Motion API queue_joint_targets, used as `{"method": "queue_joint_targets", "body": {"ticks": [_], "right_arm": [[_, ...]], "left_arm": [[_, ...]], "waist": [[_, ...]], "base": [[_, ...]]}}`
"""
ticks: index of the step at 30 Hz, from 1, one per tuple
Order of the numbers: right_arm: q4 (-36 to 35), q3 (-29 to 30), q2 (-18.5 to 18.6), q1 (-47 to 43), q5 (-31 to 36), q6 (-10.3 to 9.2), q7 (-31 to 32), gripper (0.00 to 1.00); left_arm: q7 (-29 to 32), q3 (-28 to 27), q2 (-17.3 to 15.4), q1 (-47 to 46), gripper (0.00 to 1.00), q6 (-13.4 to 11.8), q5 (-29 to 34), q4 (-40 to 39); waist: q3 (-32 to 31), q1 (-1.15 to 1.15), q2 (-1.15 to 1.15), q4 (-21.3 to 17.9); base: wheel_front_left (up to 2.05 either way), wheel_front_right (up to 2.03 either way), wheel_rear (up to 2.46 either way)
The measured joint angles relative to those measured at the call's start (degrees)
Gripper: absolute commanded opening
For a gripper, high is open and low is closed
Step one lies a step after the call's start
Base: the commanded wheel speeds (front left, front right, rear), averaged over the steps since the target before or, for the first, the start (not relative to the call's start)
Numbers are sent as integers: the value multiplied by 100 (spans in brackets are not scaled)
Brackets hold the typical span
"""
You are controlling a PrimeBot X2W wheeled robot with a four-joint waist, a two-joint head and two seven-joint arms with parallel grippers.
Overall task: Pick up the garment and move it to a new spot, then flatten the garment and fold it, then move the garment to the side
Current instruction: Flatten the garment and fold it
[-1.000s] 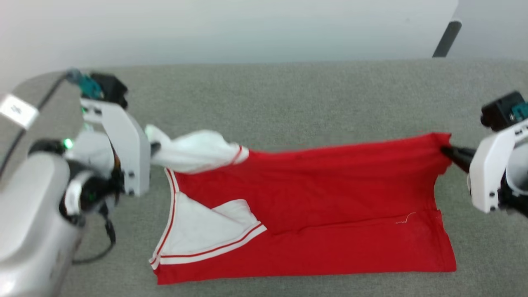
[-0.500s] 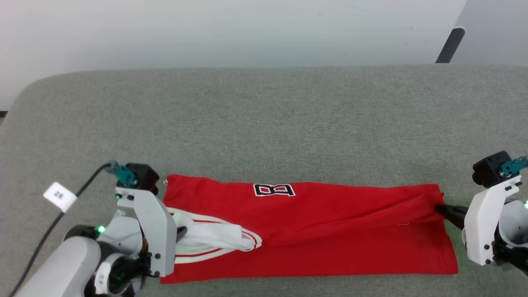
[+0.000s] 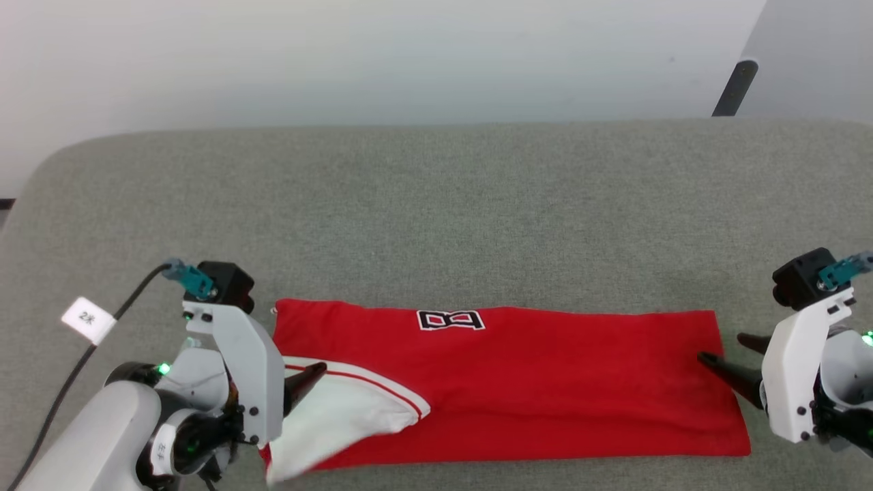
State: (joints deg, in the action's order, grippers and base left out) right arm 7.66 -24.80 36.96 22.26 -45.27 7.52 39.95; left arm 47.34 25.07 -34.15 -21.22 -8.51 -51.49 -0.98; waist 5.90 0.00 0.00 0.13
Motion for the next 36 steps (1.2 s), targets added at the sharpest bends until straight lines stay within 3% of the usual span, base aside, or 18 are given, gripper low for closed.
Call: {"method": "queue_joint_targets", "body": {"ticks": [9,20,27,36], "right_arm": [[-308,506,-132,-450,110,0,89,100],[-452,1450,-536,-1379,591,0,-579,100],[-656,1928,-848,-1872,818,-1,-581,100],[-861,2420,-1107,-2184,1038,-1,-404,100]], "left_arm": [[-811,-353,-49,225,100,157,1,-165],[-2829,-1077,-38,1217,100,407,226,-353],[-4332,-1595,1,1961,100,515,553,-399],[-5614,-2035,240,2719,100,512,672,-283]], "waist": [[-309,0,0,-6],[-639,0,0,-4],[-692,0,0,50],[-655,0,0,159]], "base": [[0,0,0],[0,0,0],[0,0,0],[0,0,0]]}}
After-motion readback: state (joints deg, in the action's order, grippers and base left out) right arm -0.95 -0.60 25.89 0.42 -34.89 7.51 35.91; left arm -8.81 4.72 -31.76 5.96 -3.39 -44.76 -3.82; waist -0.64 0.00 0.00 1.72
